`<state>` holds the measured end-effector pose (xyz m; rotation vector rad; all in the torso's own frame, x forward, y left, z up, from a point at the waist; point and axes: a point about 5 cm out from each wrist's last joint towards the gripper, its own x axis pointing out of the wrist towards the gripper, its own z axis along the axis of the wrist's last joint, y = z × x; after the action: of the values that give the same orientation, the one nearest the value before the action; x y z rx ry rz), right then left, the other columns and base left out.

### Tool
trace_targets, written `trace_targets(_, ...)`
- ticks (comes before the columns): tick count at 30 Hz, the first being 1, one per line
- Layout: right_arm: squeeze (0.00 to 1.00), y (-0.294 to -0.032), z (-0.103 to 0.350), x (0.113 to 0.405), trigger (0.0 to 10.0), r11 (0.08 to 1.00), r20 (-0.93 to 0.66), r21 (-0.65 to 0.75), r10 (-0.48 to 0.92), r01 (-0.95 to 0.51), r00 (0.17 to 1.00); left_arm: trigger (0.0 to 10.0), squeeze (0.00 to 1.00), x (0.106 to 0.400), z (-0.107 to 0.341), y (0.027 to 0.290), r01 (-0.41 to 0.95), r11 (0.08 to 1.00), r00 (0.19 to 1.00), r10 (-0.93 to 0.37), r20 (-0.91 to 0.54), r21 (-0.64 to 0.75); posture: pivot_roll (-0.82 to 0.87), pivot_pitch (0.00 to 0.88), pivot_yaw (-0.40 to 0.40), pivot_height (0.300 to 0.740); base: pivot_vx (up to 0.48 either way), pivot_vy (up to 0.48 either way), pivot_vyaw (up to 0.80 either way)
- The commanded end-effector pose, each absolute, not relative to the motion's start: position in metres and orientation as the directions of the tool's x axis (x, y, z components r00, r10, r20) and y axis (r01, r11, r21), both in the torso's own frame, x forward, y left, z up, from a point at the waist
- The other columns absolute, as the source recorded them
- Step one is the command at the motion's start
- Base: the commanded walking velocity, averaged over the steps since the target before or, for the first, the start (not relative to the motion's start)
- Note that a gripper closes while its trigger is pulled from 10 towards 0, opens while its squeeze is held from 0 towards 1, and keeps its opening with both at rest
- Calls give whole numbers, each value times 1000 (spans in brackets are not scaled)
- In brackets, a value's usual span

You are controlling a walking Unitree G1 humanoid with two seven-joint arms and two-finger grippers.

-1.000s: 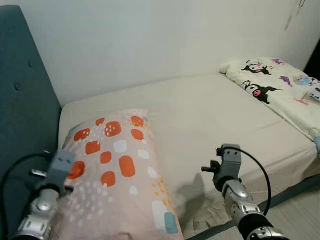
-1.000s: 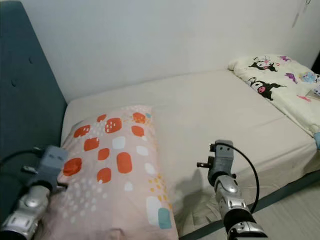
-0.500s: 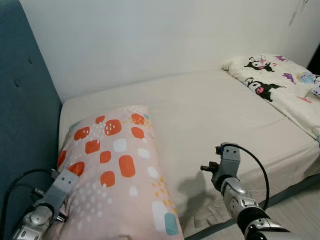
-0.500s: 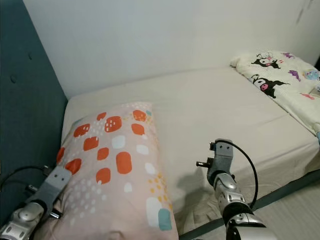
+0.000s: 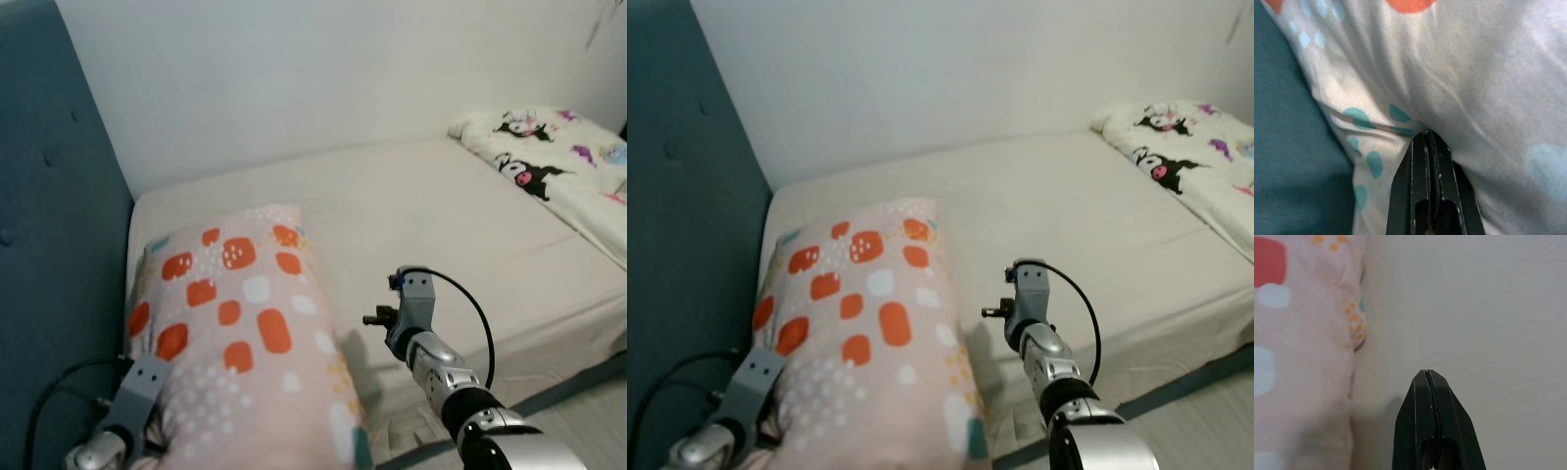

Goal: Clean up the room

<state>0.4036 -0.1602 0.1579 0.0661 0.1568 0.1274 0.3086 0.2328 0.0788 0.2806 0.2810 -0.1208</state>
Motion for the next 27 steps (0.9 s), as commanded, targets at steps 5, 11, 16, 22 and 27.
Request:
trace_targets(5,0,-147,153,403,10000,983,-201,73,179,-168,963,10000,0,297,74,203,214,968,938,-166,-304,133,92,331,-42,561,0,0,0)
trace_targets(11,0,-127,158,404,10000,952,-170,157,287,-261,943,10000,0,294,75,191,215,972,937,-179,-299,93,98,334,-48,561,0,0,0)
trace_targets(16,0,-111,158,402,10000,907,-148,215,396,-362,906,10000,0,287,77,186,224,972,925,-189,-329,73,103,336,-42,561,0,0,0)
trace_targets(22,0,-115,159,402,10000,919,-121,196,368,-342,922,10000,0,295,88,202,125,968,964,-66,-259,217,96,333,-46,561,0,0,0)
trace_targets(27,0,-129,168,403,10000,904,-6,276,340,-325,940,10000,0,317,139,237,-52,982,999,50,14,183,63,305,-42,561,0,0,0)
